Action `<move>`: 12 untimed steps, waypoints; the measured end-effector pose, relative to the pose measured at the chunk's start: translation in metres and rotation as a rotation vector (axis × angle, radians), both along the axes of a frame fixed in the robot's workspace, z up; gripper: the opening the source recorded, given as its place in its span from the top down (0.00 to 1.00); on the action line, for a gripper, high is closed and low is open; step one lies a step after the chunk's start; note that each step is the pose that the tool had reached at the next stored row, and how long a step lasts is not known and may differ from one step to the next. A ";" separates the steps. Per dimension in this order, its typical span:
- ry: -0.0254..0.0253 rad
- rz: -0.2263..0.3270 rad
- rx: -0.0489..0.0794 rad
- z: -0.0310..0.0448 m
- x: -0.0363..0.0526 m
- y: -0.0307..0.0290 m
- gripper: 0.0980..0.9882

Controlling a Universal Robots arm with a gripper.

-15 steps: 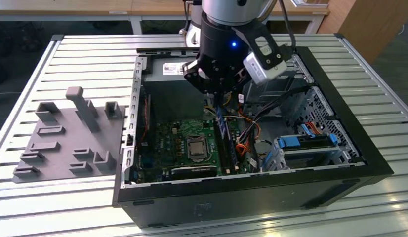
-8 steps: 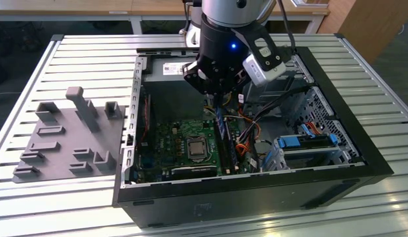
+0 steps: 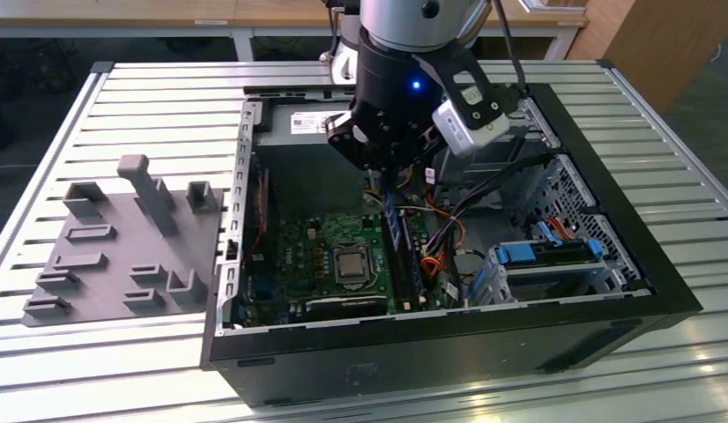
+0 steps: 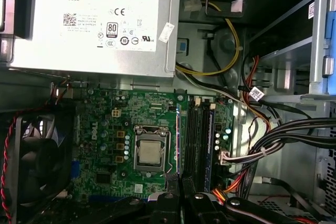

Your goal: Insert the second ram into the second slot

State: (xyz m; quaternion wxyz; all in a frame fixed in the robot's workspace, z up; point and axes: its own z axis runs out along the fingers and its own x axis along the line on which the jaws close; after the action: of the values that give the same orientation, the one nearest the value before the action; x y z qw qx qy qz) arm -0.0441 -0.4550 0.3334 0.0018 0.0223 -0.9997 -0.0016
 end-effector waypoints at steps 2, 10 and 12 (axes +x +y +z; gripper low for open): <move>0.0004 0.000 0.000 -0.0006 0.0000 0.0000 0.96; 0.0021 -0.001 0.000 -0.0031 0.0000 0.0000 0.96; 0.0026 -0.001 0.000 -0.0037 0.0000 0.0000 0.96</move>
State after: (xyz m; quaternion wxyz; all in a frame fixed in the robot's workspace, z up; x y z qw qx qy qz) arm -0.0441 -0.4550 0.3297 0.0031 0.0217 -0.9998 -0.0016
